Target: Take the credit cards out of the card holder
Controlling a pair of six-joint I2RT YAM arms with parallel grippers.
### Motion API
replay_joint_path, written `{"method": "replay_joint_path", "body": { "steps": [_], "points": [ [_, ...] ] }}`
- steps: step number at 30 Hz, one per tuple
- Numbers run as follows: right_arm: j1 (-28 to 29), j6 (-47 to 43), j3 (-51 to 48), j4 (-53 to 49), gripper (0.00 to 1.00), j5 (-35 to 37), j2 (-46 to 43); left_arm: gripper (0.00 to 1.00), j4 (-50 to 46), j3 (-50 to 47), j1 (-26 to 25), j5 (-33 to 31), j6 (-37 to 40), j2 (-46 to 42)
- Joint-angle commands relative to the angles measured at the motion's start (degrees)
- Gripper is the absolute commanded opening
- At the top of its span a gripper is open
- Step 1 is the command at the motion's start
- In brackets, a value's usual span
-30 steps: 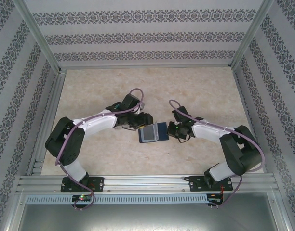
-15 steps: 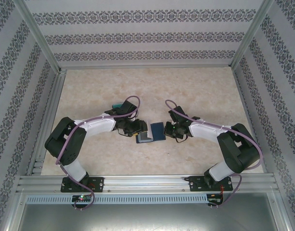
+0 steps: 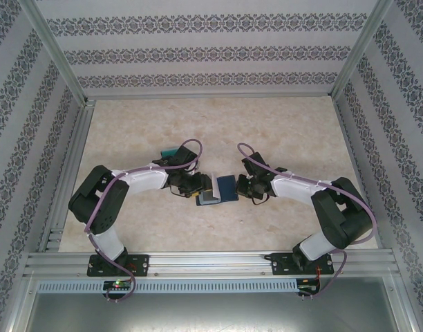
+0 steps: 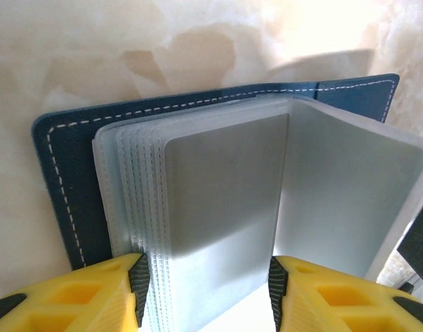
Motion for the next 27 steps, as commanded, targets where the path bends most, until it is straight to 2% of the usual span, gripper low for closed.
{"method": "replay_joint_path", "body": {
  "steps": [1, 6, 11, 19, 27],
  "points": [
    [0.92, 0.60, 0.71, 0.49, 0.09, 0.24, 0.96, 0.51, 3.47, -0.74, 0.40, 2.05, -1.03, -0.40],
    [1.06, 0.79, 0.71, 0.61, 0.09, 0.31, 1.22, 0.51, 5.40, -0.80, 0.36, 3.70, -1.20, -0.85],
    [1.14, 0.91, 0.89, 0.63, 0.09, 0.35, 1.23, 0.56, 5.22, -0.62, 0.35, 4.24, -0.73, -1.05],
    [1.36, 1.16, 0.80, 0.27, 0.09, 0.75, 0.87, 0.57, -7.06, 2.83, 0.39, -5.01, 4.04, -3.48],
    [1.80, 1.50, 0.98, 0.36, 0.09, 1.11, 1.13, 0.56, -4.53, 3.04, 0.23, -2.00, 4.40, -2.84]
  ]
}}
